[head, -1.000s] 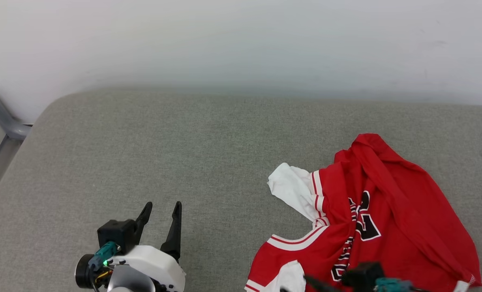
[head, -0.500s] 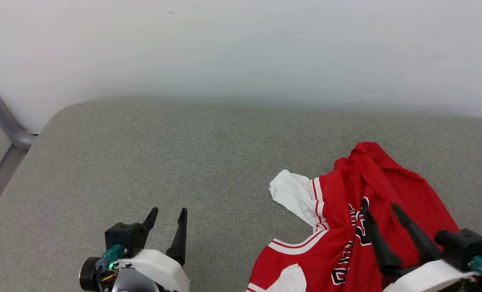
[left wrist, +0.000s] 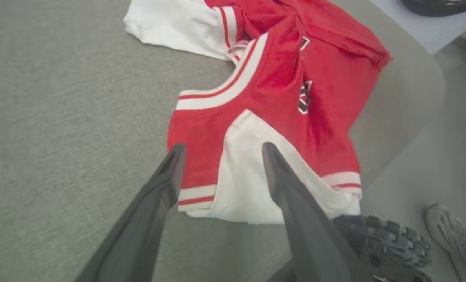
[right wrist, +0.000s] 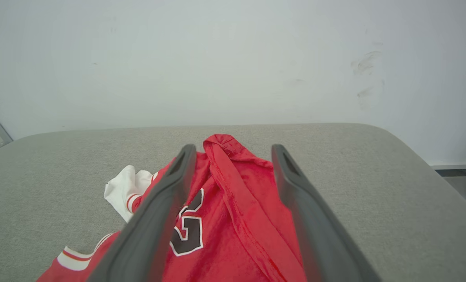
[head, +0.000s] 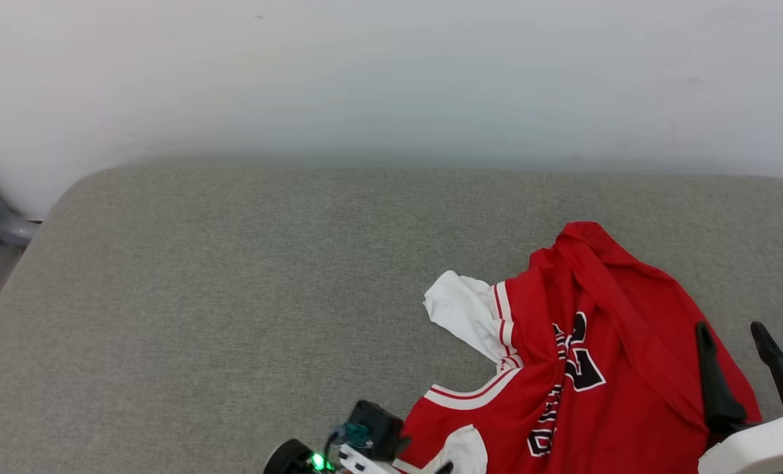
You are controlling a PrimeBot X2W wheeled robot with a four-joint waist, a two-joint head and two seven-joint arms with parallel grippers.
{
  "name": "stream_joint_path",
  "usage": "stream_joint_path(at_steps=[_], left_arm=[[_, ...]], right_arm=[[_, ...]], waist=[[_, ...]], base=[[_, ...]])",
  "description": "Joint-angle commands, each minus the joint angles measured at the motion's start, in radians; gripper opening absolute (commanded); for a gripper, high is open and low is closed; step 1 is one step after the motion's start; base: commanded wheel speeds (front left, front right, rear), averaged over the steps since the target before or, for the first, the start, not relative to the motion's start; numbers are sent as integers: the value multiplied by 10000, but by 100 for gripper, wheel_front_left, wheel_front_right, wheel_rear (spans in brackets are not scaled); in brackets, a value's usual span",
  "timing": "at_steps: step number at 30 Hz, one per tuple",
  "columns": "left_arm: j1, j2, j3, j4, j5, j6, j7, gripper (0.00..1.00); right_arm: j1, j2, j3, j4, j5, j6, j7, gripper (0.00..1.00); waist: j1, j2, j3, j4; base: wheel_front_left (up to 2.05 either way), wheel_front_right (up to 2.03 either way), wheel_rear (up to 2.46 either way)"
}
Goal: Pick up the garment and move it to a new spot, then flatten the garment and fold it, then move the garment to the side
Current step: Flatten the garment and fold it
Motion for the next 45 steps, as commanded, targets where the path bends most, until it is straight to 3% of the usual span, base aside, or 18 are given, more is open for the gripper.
stream_joint_path(at_steps=[1, 6, 14, 15, 16, 17, 18, 23, 29, 32, 39, 42, 45], left_arm=[[-133, 35, -155, 85, -61, -139, 404, 100], [-477, 167, -810, 496, -24, -451, 1824, 100], [-891, 198, -1316, 1705, -203, -872, 3195, 100], [-817, 174, -1378, 1874, -321, -949, 3406, 79], [-770, 163, -1439, 1987, -411, -1024, 3538, 41], [-772, 145, -1481, 2059, -446, -1061, 3580, 10], [-819, 161, -1529, 2150, -425, -1105, 3615, 0], [-1296, 440, -1322, 2079, 13, -933, 2954, 0], [-1703, 1528, -756, 1367, 324, -556, 2744, 0], [-2017, 2348, -223, 1030, 342, -266, 2919, 0], [-2333, 3431, 895, 1037, 202, 337, 2541, 0], [-2176, 3529, 1324, 1395, -47, 503, 2060, 0], [-1886, 3246, 1605, 1888, -420, 595, 1542, 0]], right_arm=[[85, 38, 22, -67, -50, -7, 45, 100], [-16, 90, 190, -190, 44, -7, 132, 100], [-101, 131, 219, -107, 276, -7, 150, 100], [-83, 133, 224, -90, 278, -7, 154, 100], [-78, 134, 226, -77, 315, -7, 157, 100], [-76, 134, 196, -65, 368, -7, 165, 100], [-82, 134, 174, -60, 414, -7, 171, 100], [-52, 134, -26, -128, 537, -7, 243, 100], [-22, 135, -369, -161, 641, -7, 279, 100], [-66, 134, -458, -152, 701, -7, 283, 100], [-182, 133, -511, -115, 768, -7, 365, 100], [-270, 134, -481, -132, 800, -7, 445, 100], [-368, 134, -533, -133, 836, -7, 520, 100]], waist=[[0, -1, 95, -114], [0, -1, 465, -419], [0, -1, 832, -700], [0, -1, 818, -727], [0, -1, 815, -751], [0, -1, 816, -767], [0, -1, 801, -771], [0, -1, 757, -662], [0, -1, 656, -393], [0, -1, 647, -284], [0, -1, 712, -168], [0, -1, 847, -209], [0, -1, 1034, -266]], base=[[0, 0, 0], [0, 0, 0], [0, 0, 0], [0, 0, 0], [0, 0, 0], [0, 0, 0], [0, 0, 0], [0, 0, 0], [0, 0, 0], [0, 0, 0], [0, 0, 0], [0, 0, 0], [0, 0, 0]])
